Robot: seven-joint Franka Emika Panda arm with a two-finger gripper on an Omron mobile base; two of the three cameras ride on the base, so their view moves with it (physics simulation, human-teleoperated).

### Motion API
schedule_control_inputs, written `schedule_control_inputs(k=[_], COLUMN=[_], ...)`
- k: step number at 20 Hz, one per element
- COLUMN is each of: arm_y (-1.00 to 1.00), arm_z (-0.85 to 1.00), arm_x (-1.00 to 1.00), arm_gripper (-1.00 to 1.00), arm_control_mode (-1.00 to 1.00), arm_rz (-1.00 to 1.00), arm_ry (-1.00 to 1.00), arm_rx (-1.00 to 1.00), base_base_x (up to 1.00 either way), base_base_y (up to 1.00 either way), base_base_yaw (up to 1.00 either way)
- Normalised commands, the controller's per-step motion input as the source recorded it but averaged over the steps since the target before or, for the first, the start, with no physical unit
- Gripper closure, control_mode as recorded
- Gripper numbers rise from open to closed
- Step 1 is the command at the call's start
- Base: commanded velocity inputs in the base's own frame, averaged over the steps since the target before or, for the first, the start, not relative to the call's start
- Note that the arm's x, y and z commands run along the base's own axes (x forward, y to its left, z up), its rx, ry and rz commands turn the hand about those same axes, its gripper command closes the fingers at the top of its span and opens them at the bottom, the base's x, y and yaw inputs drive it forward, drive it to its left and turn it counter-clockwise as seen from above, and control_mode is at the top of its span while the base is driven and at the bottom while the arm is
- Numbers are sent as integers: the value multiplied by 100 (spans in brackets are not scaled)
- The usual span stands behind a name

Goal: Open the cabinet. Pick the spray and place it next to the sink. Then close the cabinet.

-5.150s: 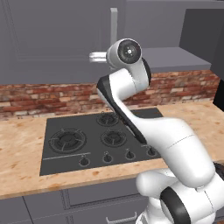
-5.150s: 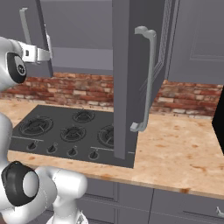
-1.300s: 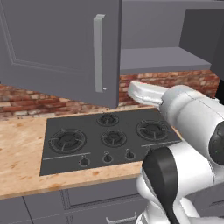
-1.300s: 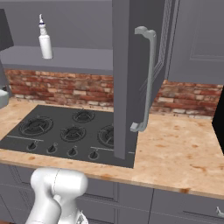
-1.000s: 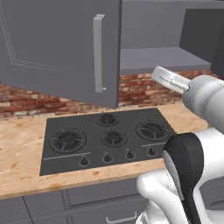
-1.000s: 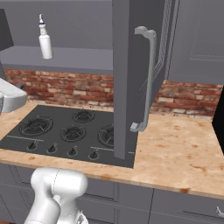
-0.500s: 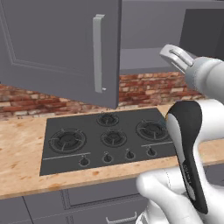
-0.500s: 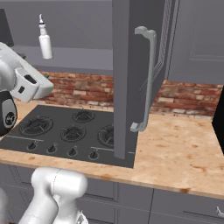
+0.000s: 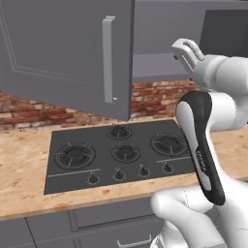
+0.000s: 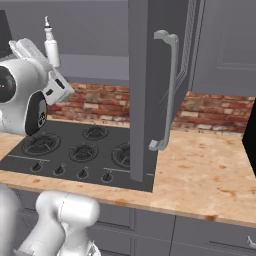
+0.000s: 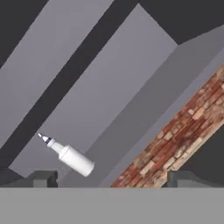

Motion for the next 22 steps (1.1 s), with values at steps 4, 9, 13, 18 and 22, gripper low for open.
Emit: schedule_control_inputs(k=[4, 9, 13, 18, 22], arm_y=[0, 6, 23, 36, 25], arm_z=[0, 0, 0, 0, 0], arm_x=[50, 18, 8, 7, 1], arm_gripper=[-100, -100, -100, -100, -100], arm_control_mode=[-100, -100, -100, -100, -100], arm_rz=[32, 45, 45, 39, 32], arm_ry=[11, 2, 7, 9, 5], arm_rx=[17, 23, 29, 21, 8], base_base_x=[0, 0, 0, 0, 0], base_base_y=[0, 0, 0, 0, 0], base_base_yaw=[0, 0, 0, 0, 0])
